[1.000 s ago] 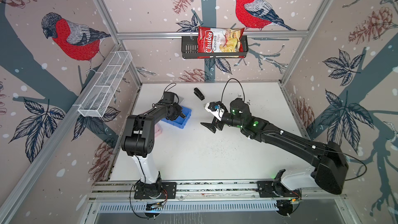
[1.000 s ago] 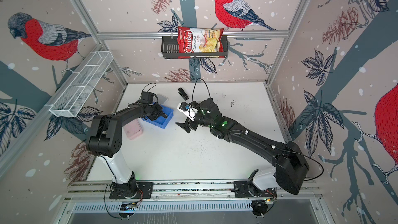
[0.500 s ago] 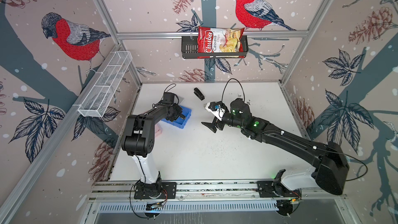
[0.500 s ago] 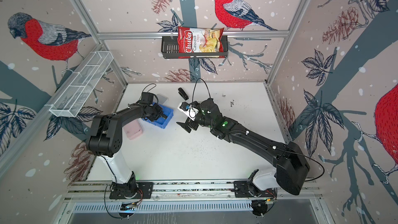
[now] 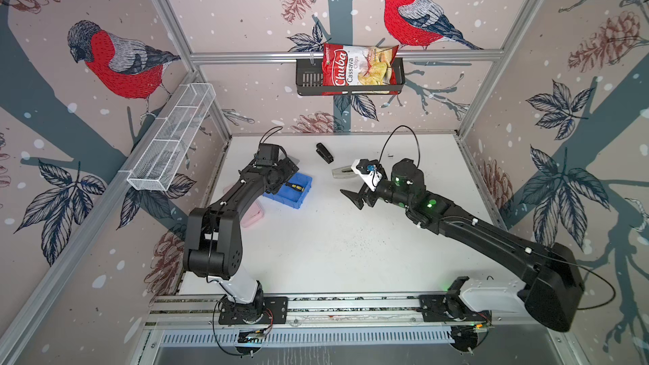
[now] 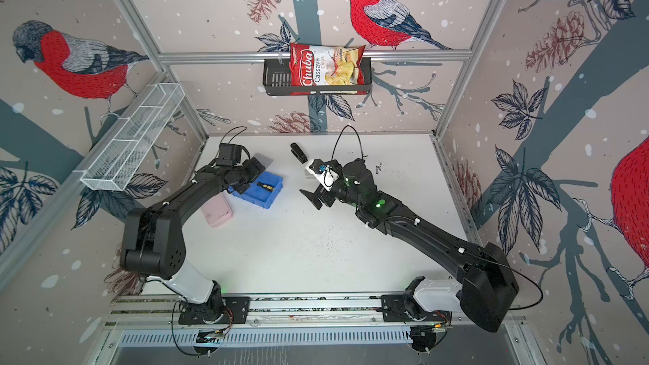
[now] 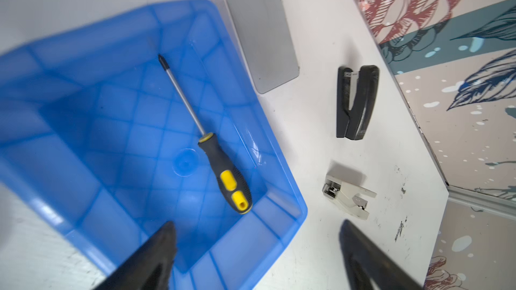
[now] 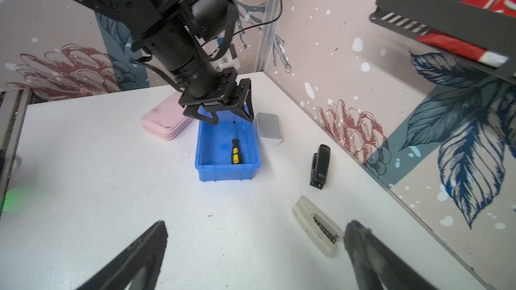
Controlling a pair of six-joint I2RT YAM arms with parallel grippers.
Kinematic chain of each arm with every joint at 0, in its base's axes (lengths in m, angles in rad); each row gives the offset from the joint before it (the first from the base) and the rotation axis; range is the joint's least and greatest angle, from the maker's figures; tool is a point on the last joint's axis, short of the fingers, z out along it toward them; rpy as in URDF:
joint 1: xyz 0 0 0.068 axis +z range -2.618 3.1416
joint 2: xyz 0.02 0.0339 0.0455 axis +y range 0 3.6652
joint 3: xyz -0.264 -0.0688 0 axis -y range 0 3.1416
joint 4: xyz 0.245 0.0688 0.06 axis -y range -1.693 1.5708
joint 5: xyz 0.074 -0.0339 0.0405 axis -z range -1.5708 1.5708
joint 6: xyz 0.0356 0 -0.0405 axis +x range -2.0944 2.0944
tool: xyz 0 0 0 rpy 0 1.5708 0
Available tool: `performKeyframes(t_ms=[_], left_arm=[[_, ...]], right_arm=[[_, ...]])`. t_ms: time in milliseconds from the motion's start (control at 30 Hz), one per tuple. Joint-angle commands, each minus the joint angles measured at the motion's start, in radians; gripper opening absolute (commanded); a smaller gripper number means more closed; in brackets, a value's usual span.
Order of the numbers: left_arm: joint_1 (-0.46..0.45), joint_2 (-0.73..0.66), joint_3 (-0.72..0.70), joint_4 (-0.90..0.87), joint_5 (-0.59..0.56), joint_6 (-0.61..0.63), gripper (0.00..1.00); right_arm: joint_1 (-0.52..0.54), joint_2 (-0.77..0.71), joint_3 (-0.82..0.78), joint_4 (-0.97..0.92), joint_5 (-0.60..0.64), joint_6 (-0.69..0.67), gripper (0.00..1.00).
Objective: Put the screwdriver in the bin
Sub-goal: Place the screwdriver in the bin, then reset both arms
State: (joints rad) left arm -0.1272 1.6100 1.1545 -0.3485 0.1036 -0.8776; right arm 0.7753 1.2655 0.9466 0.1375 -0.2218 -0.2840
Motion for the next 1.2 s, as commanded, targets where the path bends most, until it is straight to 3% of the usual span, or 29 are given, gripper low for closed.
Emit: performKeyframes(t_ms=[0,300,533,667,933,1167], left_arm=[[0.000,-0.044,0.004,-0.033,-0.052,0.069,0.99],[0.000,-0.240,-0.072,0.076,-0.246,0.237,1.00],[0.000,-0.462,-0.348,0.456,-0.265,0.486,0.99],[0.000,-0.520,-0.458,0.607,-0.282,0.601,0.99],[0.001,-0.571,-0.722,0.900,-0.332,0.860,0.97],[0.006,-0.563,-0.916,1.131,-0.382,0.894,0.98]], right_arm=[[-0.036,-0.051,-0.035,0.089,-0.020,0.061,1.00],[-0.242,-0.235,-0.250,0.259,0.050,0.293,1.00],[-0.466,-0.329,-0.392,0.314,0.146,0.293,0.99],[-0.563,-0.333,-0.463,0.350,0.222,0.284,1.00],[-0.647,-0.287,-0.640,0.487,0.417,0.289,0.99],[-0.682,-0.187,-0.725,0.661,0.454,0.316,1.00]])
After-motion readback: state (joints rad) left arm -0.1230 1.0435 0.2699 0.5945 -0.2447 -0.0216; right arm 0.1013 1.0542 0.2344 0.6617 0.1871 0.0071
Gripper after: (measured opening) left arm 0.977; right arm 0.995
